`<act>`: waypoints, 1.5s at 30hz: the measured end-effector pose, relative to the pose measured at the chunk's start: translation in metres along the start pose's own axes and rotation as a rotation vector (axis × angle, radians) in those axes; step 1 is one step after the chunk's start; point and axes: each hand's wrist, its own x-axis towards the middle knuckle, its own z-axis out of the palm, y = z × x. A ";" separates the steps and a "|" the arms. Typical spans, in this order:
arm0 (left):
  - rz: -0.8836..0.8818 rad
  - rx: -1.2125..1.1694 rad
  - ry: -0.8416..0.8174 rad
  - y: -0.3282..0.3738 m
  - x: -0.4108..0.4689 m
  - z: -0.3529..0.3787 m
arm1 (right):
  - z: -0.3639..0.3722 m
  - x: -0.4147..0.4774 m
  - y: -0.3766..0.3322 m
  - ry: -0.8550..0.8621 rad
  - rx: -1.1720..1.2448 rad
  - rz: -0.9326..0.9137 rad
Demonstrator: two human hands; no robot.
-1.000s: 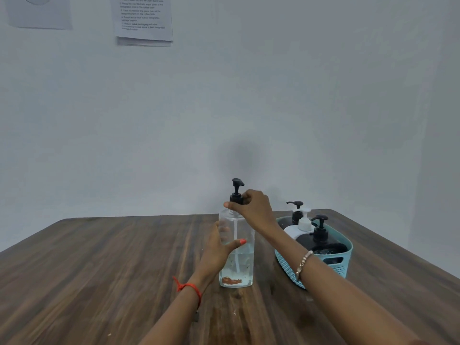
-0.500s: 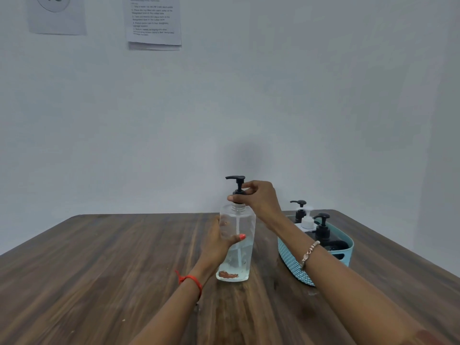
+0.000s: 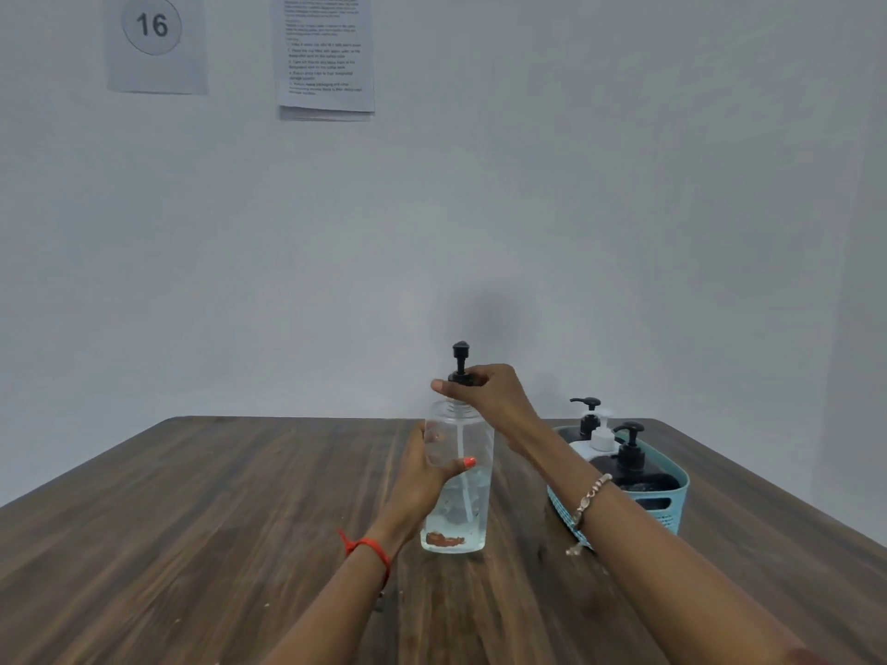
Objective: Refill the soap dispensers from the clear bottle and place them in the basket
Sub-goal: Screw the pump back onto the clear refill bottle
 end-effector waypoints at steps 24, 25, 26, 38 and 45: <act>-0.064 -0.008 0.053 -0.013 -0.003 -0.033 | 0.021 0.001 0.000 -0.221 0.118 0.048; -0.063 -0.011 0.052 -0.014 -0.003 -0.034 | 0.020 0.002 0.001 -0.239 0.106 0.037; -0.057 -0.012 0.053 -0.015 -0.003 -0.035 | 0.019 0.002 0.002 -0.228 0.088 0.019; -0.090 0.013 0.012 -0.024 0.001 -0.043 | 0.026 0.006 0.009 -0.278 0.084 0.036; -0.094 0.045 0.027 -0.024 0.001 -0.038 | 0.045 0.000 0.012 0.049 0.091 0.027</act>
